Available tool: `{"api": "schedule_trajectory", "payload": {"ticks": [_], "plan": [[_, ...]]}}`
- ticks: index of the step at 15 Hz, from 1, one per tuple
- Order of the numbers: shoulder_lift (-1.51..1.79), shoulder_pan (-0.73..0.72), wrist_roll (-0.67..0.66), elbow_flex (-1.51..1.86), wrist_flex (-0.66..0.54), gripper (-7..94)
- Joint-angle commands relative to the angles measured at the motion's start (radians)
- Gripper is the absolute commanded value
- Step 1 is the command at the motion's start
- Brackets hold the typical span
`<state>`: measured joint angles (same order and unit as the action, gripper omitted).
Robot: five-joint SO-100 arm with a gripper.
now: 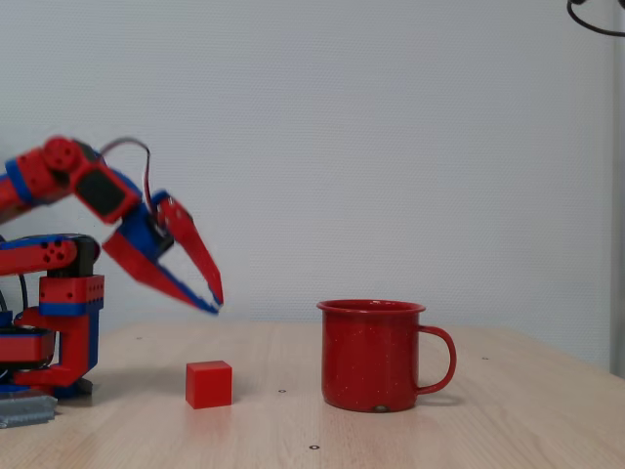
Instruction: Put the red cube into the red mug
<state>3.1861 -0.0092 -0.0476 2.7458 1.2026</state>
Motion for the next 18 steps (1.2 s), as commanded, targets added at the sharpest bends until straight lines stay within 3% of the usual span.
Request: {"api": "schedule_trajectory", "payload": {"ticks": [1, 8, 14, 18], "plan": [[-0.086, -0.006, -0.009, -0.184, 0.025, 0], [-0.709, -0.086, -0.114, -0.735, 0.505, 0], [-0.887, -0.092, -0.213, -0.664, 0.445, 0], [-0.922, -0.058, -0.255, -0.575, 0.302, 0]]}}
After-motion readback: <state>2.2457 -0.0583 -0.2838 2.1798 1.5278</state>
